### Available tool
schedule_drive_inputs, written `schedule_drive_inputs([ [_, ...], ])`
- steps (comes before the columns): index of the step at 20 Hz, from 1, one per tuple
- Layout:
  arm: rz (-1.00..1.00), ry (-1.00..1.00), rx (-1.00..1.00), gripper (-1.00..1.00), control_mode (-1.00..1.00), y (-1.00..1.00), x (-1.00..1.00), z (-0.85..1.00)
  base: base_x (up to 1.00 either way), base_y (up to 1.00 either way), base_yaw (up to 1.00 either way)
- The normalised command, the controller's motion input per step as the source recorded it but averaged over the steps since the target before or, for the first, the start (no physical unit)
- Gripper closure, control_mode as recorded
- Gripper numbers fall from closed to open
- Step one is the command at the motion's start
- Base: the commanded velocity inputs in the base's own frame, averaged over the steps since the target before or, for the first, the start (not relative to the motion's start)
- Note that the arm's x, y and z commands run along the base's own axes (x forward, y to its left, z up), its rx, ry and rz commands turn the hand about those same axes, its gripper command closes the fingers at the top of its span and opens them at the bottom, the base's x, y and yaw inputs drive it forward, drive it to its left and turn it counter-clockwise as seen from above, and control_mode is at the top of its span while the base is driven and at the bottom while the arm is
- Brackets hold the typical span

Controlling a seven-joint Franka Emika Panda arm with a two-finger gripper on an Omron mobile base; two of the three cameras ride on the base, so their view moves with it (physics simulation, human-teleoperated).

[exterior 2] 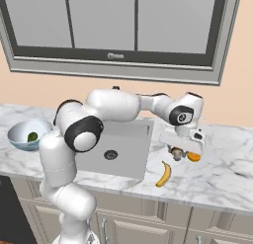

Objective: There is a mixed pile of frozen fruits and vegetables on the counter. Locate all the frozen vegetables and place the items in a bowl on the counter. Take all the frozen fruits and defrost them in a running sink.

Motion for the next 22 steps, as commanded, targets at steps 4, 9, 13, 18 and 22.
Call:
schedule_drive_inputs([
  [4,0.11,0.01,-0.02,1.0,-1.0,1.0,-0.14,0.88,0.0,0.0,0.0],
  [9,0.09,0.0,-0.04,1.0,-1.0,1.0,-0.15,0.64,0.0,0.0,0.0],
  [13,-0.01,0.13,-0.06,1.0,-1.0,0.92,-0.02,0.14,0.0,0.0,0.0],
  [18,-0.06,0.17,-0.03,1.0,-1.0,0.8,0.0,0.0,0.0,0.0,0.0],
  [22,-0.06,0.02,-0.06,1.0,-1.0,0.91,0.16,0.0,0.0,0.0,0.0],
])
